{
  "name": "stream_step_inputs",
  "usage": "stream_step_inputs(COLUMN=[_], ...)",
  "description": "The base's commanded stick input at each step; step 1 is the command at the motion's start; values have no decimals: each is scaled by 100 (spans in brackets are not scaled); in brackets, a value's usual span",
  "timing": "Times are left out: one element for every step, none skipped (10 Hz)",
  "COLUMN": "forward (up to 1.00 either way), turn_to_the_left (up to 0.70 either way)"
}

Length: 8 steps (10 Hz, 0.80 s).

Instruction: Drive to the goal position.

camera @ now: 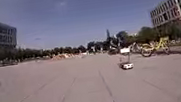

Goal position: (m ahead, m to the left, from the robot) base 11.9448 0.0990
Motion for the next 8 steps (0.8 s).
stream_step_inputs(forward=[100,100,100,100,100,100,100,100], turn_to_the_left=[0,0,0,0,0,0,0,0])
